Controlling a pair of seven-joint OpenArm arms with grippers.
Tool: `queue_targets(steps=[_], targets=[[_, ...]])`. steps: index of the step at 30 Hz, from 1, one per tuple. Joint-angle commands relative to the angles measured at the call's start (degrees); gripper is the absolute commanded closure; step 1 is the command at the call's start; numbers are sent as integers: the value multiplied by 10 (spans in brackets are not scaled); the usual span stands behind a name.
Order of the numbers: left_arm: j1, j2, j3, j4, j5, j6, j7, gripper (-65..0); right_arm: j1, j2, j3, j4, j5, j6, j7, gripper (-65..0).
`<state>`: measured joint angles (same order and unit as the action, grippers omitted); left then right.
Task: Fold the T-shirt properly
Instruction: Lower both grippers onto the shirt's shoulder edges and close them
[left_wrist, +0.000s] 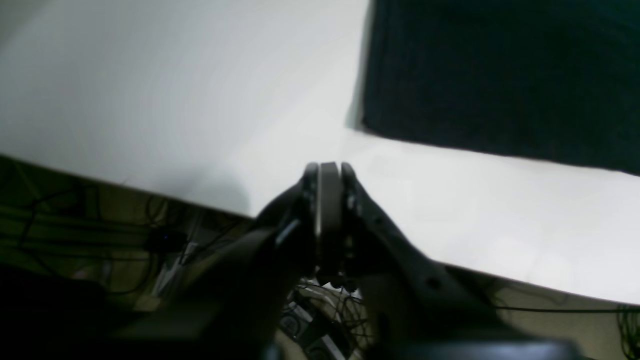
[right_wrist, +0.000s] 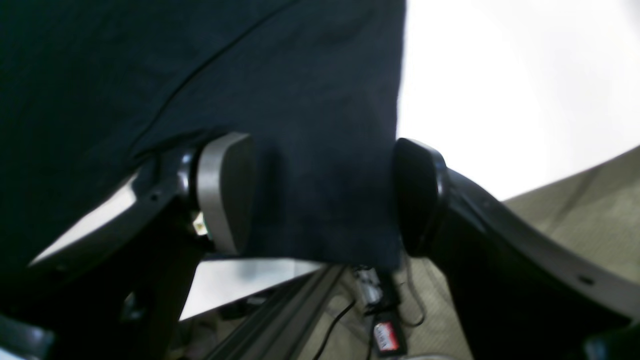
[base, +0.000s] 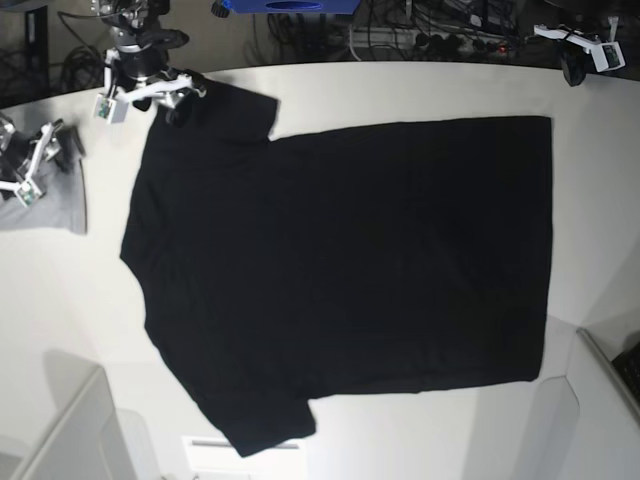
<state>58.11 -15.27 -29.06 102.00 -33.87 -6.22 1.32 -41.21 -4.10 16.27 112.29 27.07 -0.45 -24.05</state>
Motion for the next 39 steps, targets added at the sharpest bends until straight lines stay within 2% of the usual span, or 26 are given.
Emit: queue_targets(steps=[1, 3, 5, 9, 14, 20, 24, 26, 29, 30, 35, 39], targets=[[9, -3, -5, 7, -4, 0, -12, -127, 1, -1, 1, -3, 2, 2, 9, -410], [4, -3, -3, 7, -4, 0, -12, -225, 9, 0, 1, -21, 2, 2, 9, -410], [0, -2, -3, 6, -4, 0, -12, -276, 13, 4, 1, -31, 2, 2, 9, -410], [-1, -2, -5, 6, -10, 0, -12, -275, 24, 11, 1, -59, 2, 2, 10, -410], [-5, -4, -7, -25, -128, 0, -11, -275, 21, 11, -3, -69, 2, 2, 9, -401], [-35, -2, -5, -62, -142, 0, -11, -275, 14, 12, -38, -71, 0, 2, 9, -300], [-43, -1, -6, -70, -144, 0, -11, -275, 14, 12, -39, -72, 0, 2, 9, -218], [-53, -2, -6, -70, -145, 0, -10, -275, 16, 12, -39, -82, 0, 2, 9, -159], [-66, -1, -5, -72, -145, 0, -7, -275, 19, 12, -37, -98, 0, 2, 8, -23], [-71, 0, -6, -72, -146, 0, 7, -275, 19, 12, -37, -103, 1, 2, 8, 0], [-114, 4, -17, -72, -146, 0, 93, -275, 18, 12, -38, -108, 1, 2, 8, 0], [-151, 35, -59, -72, -145, 0, 145, -275, 16, 12, -38, -108, 1, 2, 8, 0]])
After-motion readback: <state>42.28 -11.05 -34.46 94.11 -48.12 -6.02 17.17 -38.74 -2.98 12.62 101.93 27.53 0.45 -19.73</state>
